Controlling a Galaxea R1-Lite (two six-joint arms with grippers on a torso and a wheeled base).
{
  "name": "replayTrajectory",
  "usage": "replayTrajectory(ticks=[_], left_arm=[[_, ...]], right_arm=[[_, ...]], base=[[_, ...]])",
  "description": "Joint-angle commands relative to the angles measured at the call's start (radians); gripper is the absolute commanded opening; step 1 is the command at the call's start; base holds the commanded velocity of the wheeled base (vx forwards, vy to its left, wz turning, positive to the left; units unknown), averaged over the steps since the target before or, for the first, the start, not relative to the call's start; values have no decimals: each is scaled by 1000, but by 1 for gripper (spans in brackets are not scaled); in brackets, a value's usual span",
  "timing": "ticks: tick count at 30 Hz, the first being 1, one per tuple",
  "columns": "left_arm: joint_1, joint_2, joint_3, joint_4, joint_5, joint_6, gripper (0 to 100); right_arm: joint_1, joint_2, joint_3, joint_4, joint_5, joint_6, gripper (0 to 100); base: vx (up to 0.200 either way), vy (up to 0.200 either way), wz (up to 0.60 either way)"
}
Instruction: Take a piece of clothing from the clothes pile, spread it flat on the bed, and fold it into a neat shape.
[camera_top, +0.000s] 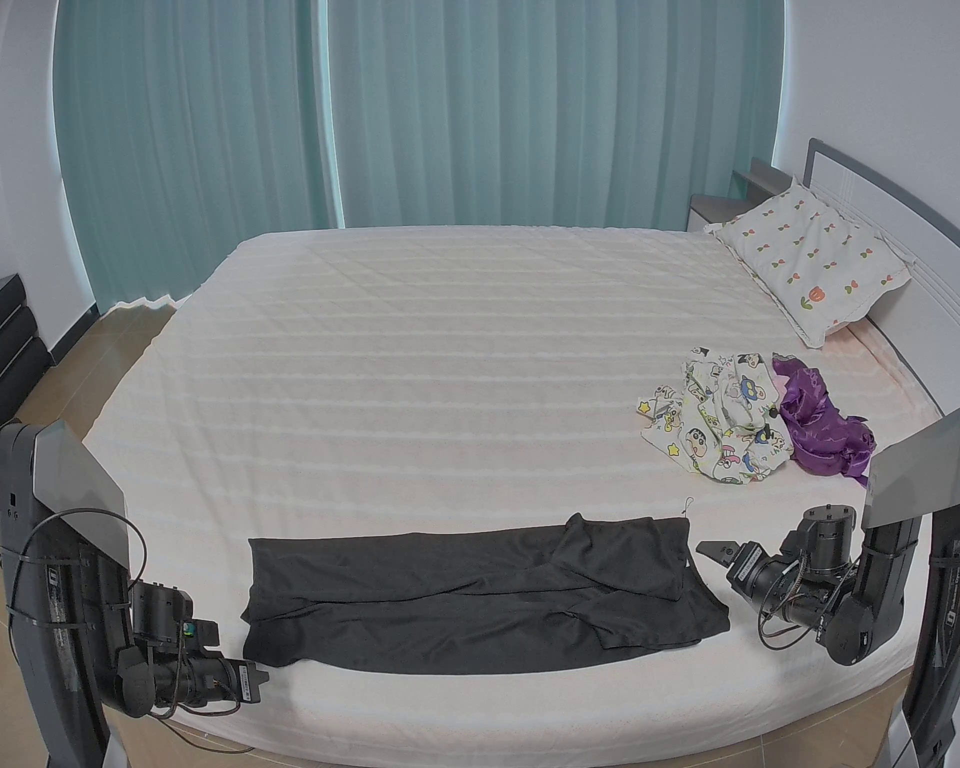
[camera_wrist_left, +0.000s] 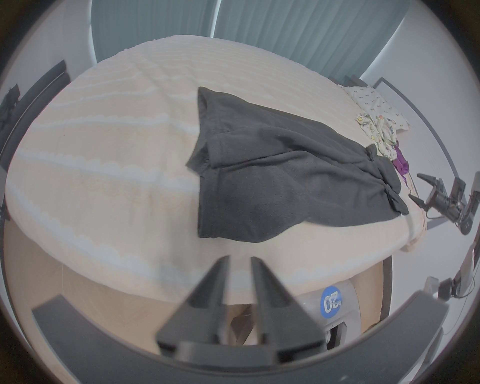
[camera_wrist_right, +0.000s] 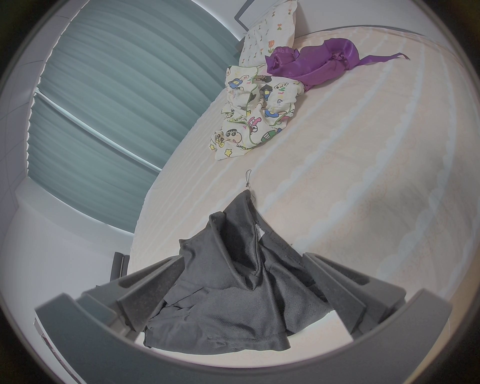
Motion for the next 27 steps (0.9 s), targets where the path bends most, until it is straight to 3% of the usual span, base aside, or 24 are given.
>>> replayTrajectory(ticks=[1, 10, 12, 15, 16, 27], left_arm=[[19, -19, 7, 0, 3, -12, 0], [50, -92, 20, 2, -12, -110, 0], [50, -124, 20, 3, -46, -193, 0], [50, -131, 20, 6, -74, -210, 0], [50, -131, 20, 6, -74, -210, 100], [42, -88, -36, -1, -77, -211, 100]], right_arm=[[3, 2, 4, -1, 0, 0, 100], [6, 1, 6, -1, 0, -1, 100], [6, 1, 7, -16, 0, -1, 100], [3, 1, 9, -27, 0, -1, 100], [3, 1, 9, -27, 0, -1, 100], [3, 1, 13, -29, 15, 0, 100]], base=[[0, 0, 0], [0, 0, 0], [0, 0, 0], [0, 0, 0], [0, 0, 0], [0, 0, 0]])
